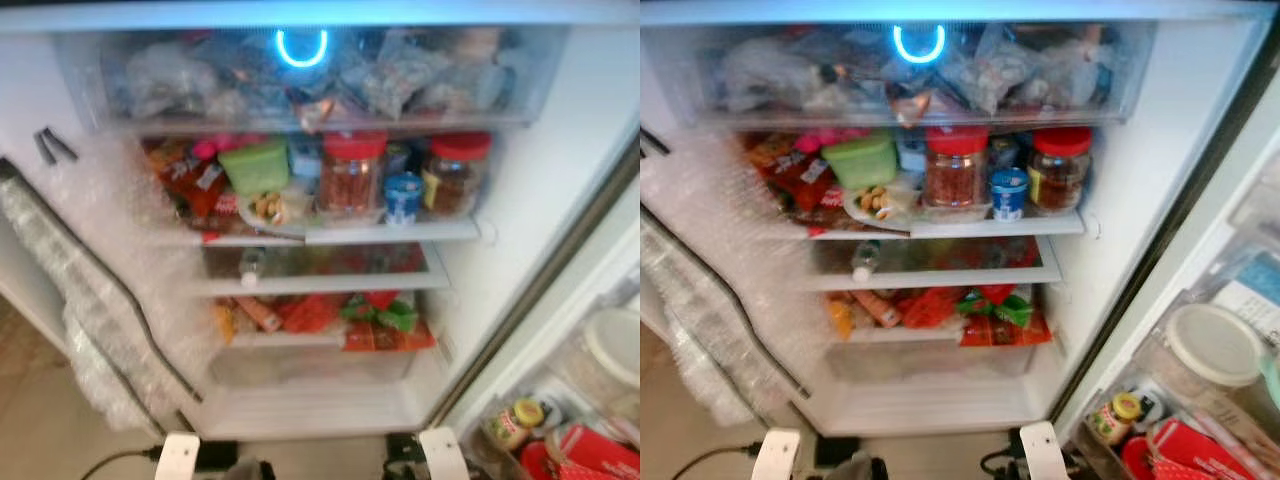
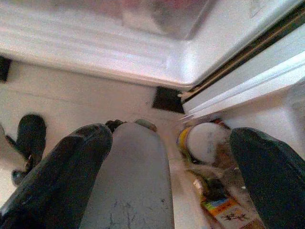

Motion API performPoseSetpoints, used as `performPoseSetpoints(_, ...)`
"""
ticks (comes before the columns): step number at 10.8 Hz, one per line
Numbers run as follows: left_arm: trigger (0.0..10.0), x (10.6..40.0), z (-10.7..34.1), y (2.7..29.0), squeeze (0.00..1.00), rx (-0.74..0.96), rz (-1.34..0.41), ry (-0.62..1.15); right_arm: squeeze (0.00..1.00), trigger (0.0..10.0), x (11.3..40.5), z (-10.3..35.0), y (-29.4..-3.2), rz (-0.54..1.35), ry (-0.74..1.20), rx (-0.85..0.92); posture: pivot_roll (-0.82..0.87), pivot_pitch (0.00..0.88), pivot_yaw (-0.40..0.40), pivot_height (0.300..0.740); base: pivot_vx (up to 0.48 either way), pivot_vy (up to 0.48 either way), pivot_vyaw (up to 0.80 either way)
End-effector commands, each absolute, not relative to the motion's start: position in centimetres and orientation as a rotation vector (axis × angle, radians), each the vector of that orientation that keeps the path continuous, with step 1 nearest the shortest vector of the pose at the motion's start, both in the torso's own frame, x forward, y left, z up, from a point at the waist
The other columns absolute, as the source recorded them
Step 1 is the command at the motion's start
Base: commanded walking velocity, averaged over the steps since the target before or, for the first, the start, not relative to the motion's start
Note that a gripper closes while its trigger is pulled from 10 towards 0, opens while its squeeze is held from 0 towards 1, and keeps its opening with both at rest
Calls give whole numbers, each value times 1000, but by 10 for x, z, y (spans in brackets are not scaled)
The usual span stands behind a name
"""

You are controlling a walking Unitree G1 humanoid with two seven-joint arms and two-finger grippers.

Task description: Restocking fridge

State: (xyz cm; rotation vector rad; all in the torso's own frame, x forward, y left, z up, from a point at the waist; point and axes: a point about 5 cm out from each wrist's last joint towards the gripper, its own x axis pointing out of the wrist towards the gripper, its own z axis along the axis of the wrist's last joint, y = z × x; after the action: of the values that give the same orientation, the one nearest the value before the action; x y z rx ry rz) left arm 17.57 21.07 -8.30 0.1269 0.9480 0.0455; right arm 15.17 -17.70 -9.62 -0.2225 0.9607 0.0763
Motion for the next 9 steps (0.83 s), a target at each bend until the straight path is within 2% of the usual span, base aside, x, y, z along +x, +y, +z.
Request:
performPoseSetpoints(1,10000,165,-88,212,0,145,38,995,0,10000,127,-106,-181,71,1067,-224,-8,0,38,655,-307,0,0)
performPoseSetpoints(6,10000,166,-87,214,0,150,46,992,0,10000,125,-106,-185,66,1080,-222,-1,0,35,655,-311,0,0)
performPoseSetpoints(9,10000,160,-90,215,0,149,64,1006,0,10000,125,-107,-182,72,1085,-221,1,0,30,655,0,0,0)
